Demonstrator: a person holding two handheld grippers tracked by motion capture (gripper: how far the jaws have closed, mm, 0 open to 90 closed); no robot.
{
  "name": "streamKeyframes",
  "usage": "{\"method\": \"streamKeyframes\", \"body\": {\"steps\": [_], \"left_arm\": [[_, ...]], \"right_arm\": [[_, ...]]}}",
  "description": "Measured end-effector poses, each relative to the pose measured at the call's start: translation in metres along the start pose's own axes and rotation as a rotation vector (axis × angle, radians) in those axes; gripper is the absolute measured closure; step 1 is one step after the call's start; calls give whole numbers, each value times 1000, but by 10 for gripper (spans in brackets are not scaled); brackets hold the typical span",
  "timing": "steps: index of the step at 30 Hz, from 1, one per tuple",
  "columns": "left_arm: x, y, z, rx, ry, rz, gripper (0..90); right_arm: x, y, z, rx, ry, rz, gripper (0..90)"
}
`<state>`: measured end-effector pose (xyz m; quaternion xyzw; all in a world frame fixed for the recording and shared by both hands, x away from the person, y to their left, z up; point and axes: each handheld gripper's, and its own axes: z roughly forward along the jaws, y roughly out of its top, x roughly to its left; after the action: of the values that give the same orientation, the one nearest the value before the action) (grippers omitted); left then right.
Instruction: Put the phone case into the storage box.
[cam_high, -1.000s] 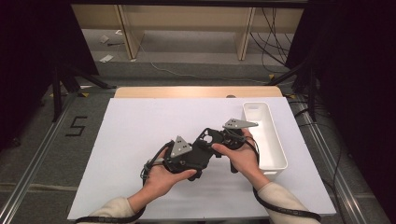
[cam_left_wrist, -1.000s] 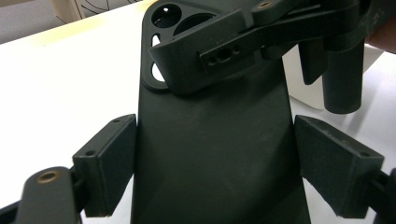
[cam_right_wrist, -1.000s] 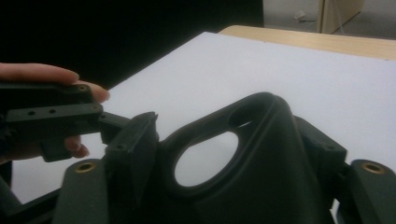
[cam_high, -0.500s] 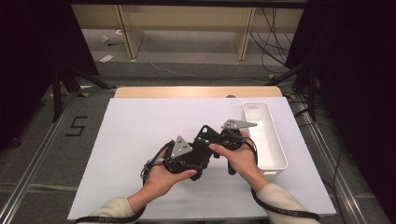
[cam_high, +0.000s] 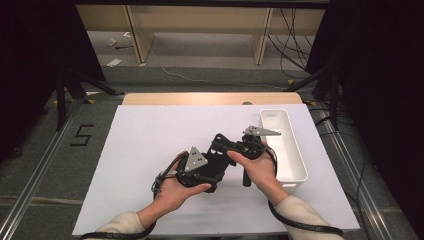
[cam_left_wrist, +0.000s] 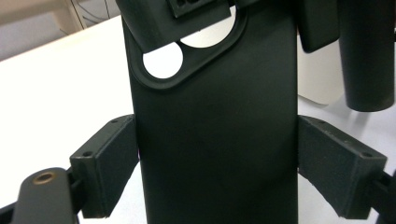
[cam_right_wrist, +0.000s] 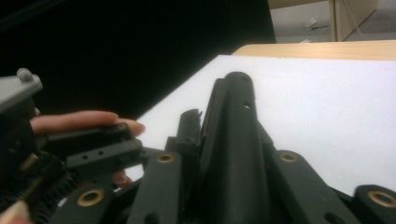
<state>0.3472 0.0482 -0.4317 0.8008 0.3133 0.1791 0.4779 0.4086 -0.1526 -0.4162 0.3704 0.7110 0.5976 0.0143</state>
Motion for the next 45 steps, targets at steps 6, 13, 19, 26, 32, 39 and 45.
{"method": "streamKeyframes", "body": {"steps": [6, 13, 19, 26, 32, 39, 45], "left_arm": [[7, 3, -5, -64, -10, 39, 213], [18, 1, -11, -74, -32, 30, 162], [27, -2, -13, -65, -46, 22, 158], [29, -4, -11, -52, -68, 29, 163], [29, -5, -10, -56, -85, 36, 186], [28, -4, -10, -54, -98, 48, 192], [28, -3, -10, -60, -109, 55, 201]], "right_arm": [[5, 8, -7, -26, 19, -15, 789], [6, 21, -18, -23, -4, -97, 789], [4, 25, -22, 15, 5, -156, 787], [6, 29, -23, 84, 52, -235, 785], [8, 30, -23, 120, 75, -292, 784], [9, 32, -24, 145, 88, -340, 784], [9, 33, -25, 156, 94, -351, 784]]}}
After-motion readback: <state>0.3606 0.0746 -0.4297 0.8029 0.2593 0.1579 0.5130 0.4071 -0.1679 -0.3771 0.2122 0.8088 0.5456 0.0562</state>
